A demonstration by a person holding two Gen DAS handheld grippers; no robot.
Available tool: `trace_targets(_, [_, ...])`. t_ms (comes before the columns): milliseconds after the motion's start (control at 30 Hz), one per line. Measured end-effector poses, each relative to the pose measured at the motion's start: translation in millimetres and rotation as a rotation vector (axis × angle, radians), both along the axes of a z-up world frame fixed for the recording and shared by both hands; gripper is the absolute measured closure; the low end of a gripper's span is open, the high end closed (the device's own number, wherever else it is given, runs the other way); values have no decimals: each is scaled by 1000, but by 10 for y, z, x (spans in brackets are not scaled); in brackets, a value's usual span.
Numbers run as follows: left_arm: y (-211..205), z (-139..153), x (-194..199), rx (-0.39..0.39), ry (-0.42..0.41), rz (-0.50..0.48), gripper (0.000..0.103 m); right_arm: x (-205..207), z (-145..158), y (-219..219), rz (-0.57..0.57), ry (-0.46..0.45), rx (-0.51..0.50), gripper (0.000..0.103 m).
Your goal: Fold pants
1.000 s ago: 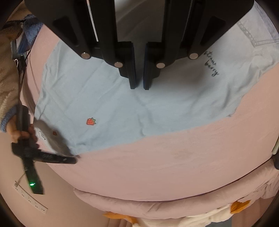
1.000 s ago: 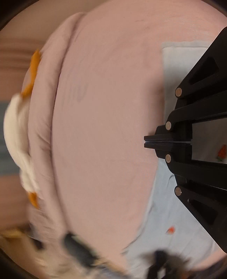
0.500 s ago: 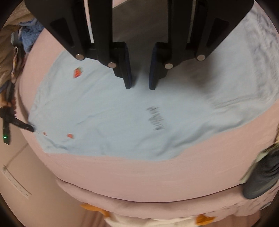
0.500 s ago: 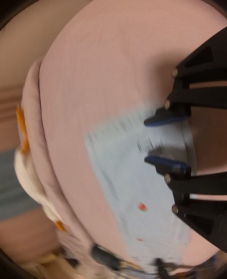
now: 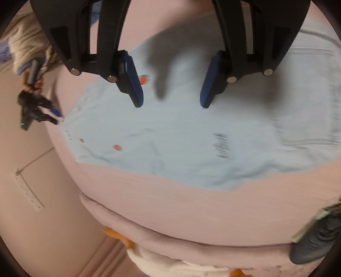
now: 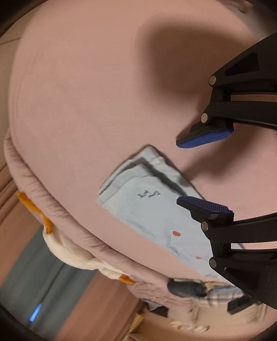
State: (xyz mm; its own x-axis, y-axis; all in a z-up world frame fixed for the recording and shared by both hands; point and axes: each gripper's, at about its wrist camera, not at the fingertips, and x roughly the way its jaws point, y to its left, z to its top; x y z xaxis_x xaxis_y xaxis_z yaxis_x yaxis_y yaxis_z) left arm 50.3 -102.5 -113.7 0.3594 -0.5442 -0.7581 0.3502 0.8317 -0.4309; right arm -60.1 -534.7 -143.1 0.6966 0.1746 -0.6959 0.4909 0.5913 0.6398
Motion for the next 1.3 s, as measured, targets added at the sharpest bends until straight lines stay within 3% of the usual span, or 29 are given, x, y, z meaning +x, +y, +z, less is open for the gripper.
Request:
trace_targets(100, [-208,-87,-8,-54,62,-24,48,31,26,33,-45,-38,3,52])
trace_targets(200, [-361,-137,-94,-25,44,-39,47,-13,10,41,-95,-50,-26,54])
trace_targets(300, [-363,-152,-129,-27,37,-30,46,-59,2,27,-129,-39,-43,86])
trace_targets(367, [-323,-142,-124,-34,46,-33,46,-83,14,2,-153,-52,-24,89])
trace_targets(467, [-270,-128,-103,-46,67,-26,46,-73,228,104,-147,-90,-100,92])
trace_targets(567, [-250,-97,-46,-99,93,-8,46,37,616,400,-50,-133,-259,92])
trace_targets(733, [-379,95,89,-301,146,-24,46,164,1081,1020,126,-220,-478,92])
trace_targets(800, [-487,183,115,-379,161,-46,39,225,1168,1280,192,-246,-532,92])
trace_targets(867, [-580,249,139,-451,182,-68,32,271,1196,1522,252,-262,-572,92])
trace_targets(1067, [-851,228,262,-598,278,-96,28,350,1119,2158,424,-274,-692,92])
trace_targets(1133, [-913,119,340,-668,348,-74,20,353,1050,2361,481,-274,-724,92])
trace_targets(1300, [-955,-175,508,-767,483,15,20,397,880,2725,592,-256,-765,92])
